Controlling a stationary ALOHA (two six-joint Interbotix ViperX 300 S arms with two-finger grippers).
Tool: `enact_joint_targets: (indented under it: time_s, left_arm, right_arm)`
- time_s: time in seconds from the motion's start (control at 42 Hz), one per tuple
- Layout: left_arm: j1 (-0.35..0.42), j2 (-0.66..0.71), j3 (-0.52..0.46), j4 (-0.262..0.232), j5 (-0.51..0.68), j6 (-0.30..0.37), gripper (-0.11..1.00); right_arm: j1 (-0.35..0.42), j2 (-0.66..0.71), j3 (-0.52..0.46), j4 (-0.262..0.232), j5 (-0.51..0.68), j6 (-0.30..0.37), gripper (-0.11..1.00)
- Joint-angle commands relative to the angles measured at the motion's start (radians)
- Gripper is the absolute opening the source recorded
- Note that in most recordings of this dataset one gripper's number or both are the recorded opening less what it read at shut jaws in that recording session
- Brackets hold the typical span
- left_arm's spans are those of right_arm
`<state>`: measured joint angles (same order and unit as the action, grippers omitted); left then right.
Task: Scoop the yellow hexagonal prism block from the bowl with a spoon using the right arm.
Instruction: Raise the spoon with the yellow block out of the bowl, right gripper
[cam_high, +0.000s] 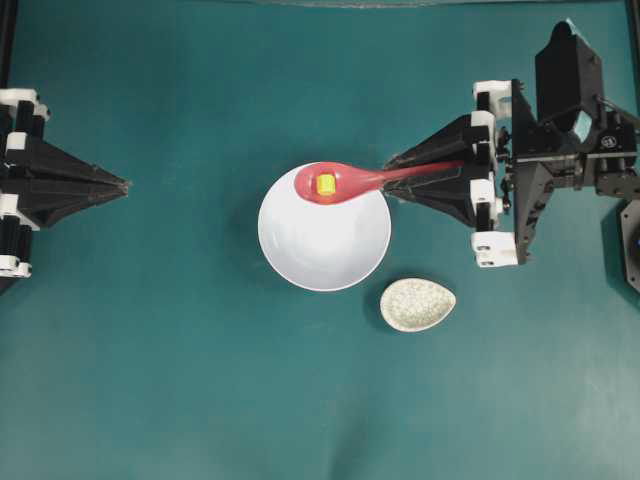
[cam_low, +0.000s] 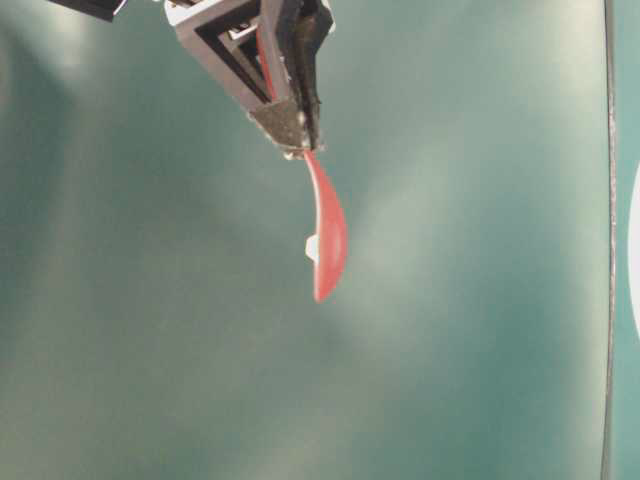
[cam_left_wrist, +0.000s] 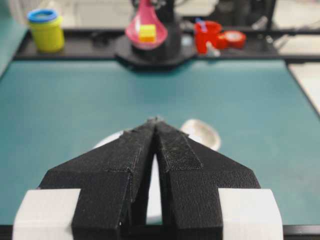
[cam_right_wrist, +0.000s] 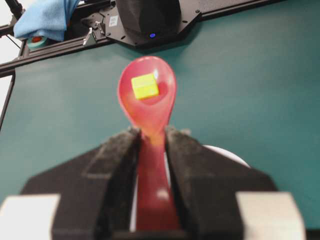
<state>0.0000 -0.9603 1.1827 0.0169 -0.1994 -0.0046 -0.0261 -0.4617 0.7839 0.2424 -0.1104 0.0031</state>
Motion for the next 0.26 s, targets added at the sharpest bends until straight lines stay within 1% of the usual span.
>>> enact_joint_targets:
  time_s: [0.0, 0.238]
  left_arm:
    - [-0.002, 0.008, -0.012, 0.003, -0.009, -0.002, 0.01]
    - [-0.002, 0.008, -0.012, 0.003, -0.009, -0.003, 0.01]
  right_arm:
    - [0.002, -0.005, -0.012, -0.002, -0.011, 0.003, 0.24]
    - [0.002, -0.005, -0.014, -0.002, -0.008, 0.009, 0.24]
